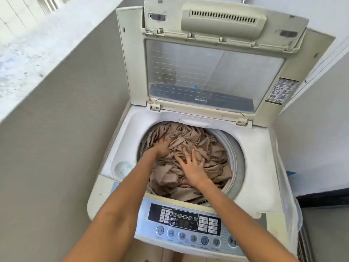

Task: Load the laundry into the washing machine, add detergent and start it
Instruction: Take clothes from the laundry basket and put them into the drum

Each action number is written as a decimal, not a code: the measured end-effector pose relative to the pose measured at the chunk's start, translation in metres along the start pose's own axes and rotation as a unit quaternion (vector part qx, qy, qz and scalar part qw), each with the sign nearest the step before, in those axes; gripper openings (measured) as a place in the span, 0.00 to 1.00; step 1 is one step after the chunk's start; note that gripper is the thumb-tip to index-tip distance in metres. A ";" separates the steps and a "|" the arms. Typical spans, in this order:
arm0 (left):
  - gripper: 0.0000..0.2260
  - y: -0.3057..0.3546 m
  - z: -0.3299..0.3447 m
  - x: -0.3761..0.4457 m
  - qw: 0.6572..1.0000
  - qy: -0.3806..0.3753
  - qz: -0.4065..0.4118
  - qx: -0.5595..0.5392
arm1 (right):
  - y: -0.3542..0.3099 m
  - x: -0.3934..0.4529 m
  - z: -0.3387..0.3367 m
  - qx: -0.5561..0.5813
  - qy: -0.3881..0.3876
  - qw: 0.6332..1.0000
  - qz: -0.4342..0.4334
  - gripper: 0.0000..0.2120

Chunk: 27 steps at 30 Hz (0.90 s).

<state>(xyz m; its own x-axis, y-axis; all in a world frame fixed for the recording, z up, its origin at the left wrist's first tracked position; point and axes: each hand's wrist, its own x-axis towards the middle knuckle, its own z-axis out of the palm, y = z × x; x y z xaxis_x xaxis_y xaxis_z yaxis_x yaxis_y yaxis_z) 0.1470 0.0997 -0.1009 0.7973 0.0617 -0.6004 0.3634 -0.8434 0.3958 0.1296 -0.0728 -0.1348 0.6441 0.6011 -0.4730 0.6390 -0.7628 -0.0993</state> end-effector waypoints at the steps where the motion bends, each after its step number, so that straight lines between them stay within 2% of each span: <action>1: 0.31 -0.002 -0.002 -0.003 1.000 -0.011 0.003 -0.009 | -0.004 0.004 0.004 -0.012 0.016 1.000 0.017 0.39; 4: 0.34 -0.010 -0.009 -0.001 0.997 -0.048 -0.008 -0.053 | -0.008 0.020 0.015 -0.033 0.009 0.999 0.026 0.34; 8: 0.30 -0.009 -0.015 0.003 0.995 0.050 -0.041 -0.070 | -0.009 0.051 0.029 -0.055 -0.024 0.998 0.024 0.33; 9: 0.30 -0.008 -0.011 0.005 0.995 0.055 -0.057 -0.060 | -0.012 0.059 0.033 -0.063 -0.031 0.997 0.027 0.33; 13: 0.31 -0.022 0.030 0.028 0.988 -0.063 -0.098 -0.105 | -0.021 0.091 0.054 -0.087 -0.059 0.994 0.033 0.32; 15: 0.31 -0.030 0.052 0.038 0.980 -0.097 -0.140 -0.098 | -0.024 0.101 0.063 -0.120 -0.081 0.989 0.021 0.28; 17: 0.32 -0.038 0.063 0.050 0.973 -0.099 -0.185 -0.090 | -0.028 0.111 0.067 -0.150 -0.098 0.984 0.005 0.28; 20: 0.34 -0.057 0.073 0.077 0.963 -0.100 -0.226 -0.103 | -0.037 0.121 0.061 -0.118 -0.115 0.986 0.007 0.29; 22: 0.35 -0.053 0.068 0.076 0.961 -0.102 -0.235 -0.105 | -0.039 0.123 0.047 -0.091 -0.156 0.984 0.008 0.32; 24: 0.29 -0.034 0.053 0.058 0.964 -0.074 -0.225 -0.120 | -0.035 0.114 0.023 -0.056 -0.186 0.981 -0.018 0.35; 25: 0.26 -0.030 0.052 0.055 0.967 -0.060 -0.218 -0.115 | -0.029 0.106 0.010 -0.044 -0.176 0.982 -0.043 0.35; 27: 0.25 -0.023 0.051 0.043 0.972 -0.031 -0.216 -0.087 | -0.008 0.084 -0.010 -0.047 -0.072 0.994 -0.063 0.28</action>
<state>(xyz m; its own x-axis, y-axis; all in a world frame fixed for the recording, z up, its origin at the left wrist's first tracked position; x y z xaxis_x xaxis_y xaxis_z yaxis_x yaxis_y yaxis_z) 0.1486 0.0952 -0.1714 0.5243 0.3529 -0.7749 0.7379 -0.6425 0.2067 0.1825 -0.0142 -0.1648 0.4936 0.6458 -0.5825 0.7517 -0.6537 -0.0877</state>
